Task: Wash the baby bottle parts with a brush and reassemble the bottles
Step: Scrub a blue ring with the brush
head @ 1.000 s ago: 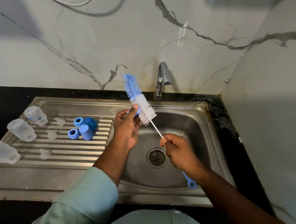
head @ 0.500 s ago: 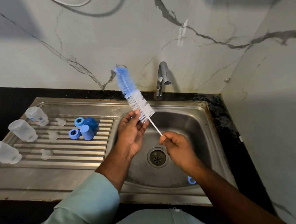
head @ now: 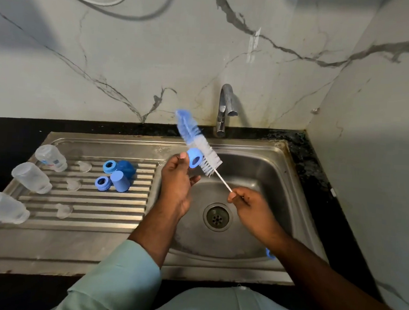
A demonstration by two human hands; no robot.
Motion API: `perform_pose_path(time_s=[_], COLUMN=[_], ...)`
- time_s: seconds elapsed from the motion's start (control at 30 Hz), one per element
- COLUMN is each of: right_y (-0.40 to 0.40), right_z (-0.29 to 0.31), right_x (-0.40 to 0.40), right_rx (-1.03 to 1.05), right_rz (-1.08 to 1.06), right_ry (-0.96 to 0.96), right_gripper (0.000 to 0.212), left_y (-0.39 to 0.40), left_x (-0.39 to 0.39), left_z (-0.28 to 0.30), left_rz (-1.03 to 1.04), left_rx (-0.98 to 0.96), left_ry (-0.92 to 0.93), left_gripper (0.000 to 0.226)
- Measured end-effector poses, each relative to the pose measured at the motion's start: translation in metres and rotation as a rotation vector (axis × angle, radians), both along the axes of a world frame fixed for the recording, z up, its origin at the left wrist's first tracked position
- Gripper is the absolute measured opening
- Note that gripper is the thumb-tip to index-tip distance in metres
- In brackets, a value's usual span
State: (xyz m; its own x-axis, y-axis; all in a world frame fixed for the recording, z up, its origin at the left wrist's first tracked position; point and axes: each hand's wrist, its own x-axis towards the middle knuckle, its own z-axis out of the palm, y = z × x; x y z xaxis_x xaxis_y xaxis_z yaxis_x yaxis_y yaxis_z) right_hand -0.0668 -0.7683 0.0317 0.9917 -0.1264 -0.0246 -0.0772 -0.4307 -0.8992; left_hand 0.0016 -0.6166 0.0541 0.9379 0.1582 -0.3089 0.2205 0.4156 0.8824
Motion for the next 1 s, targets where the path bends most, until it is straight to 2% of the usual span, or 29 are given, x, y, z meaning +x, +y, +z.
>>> perform_pose_path(time_s=[0.1, 0.17, 0.27, 0.37, 0.47, 0.57, 0.63, 0.73, 0.83, 0.93, 1.0], right_y=[0.004, 0.009, 0.011, 0.014, 0.018, 0.015, 0.015, 0.018, 0.014, 0.008, 0.011], right_z=[0.002, 0.005, 0.006, 0.012, 0.018, 0.021, 0.023, 0.024, 0.018, 0.012, 0.014], right_x=[-0.007, -0.01, -0.01, -0.01, -0.01, -0.016, -0.017, -0.003, -0.003, -0.015, -0.007], right_rx=[0.038, 0.025, -0.046, -0.016, 0.207, 0.337, 0.269, 0.004, -0.157, -0.203, -0.168], right_rz=[0.009, 0.031, 0.03, 0.052, -0.004, 0.034, 0.078, 0.043, 0.097, 0.17, 0.122], right_ry=[-0.028, -0.065, -0.034, -0.027, 0.107, 0.248, 0.233, 0.031, -0.055, -0.058, -0.103], right_gripper=[0.02, 0.018, 0.018, 0.02, 0.025, 0.028, 0.026, 0.021, 0.019, 0.02, 0.021], left_y=[-0.004, -0.005, -0.005, -0.003, -0.003, -0.001, -0.003, -0.015, -0.006, 0.007, -0.005], left_x=[0.001, 0.002, 0.0, -0.003, -0.003, 0.001, 0.0, -0.007, 0.005, 0.012, 0.0], left_z=[-0.005, -0.007, -0.002, 0.003, 0.008, 0.013, 0.008, 0.004, 0.01, 0.008, 0.005], left_rz=[0.064, 0.085, 0.039, -0.049, -0.092, -0.009, -0.003, -0.051, 0.02, 0.024, -0.06], left_rx=[0.139, 0.129, -0.124, -0.313, -0.392, -0.507, -0.51, -0.437, -0.476, -0.438, -0.407], left_ry=[-0.062, -0.041, 0.097, 0.161, 0.139, 0.136, 0.139, 0.152, 0.148, 0.121, 0.09], left_gripper=[0.018, 0.02, 0.022, 0.031, 0.025, 0.023, 0.021, 0.016, 0.024, 0.045, 0.039])
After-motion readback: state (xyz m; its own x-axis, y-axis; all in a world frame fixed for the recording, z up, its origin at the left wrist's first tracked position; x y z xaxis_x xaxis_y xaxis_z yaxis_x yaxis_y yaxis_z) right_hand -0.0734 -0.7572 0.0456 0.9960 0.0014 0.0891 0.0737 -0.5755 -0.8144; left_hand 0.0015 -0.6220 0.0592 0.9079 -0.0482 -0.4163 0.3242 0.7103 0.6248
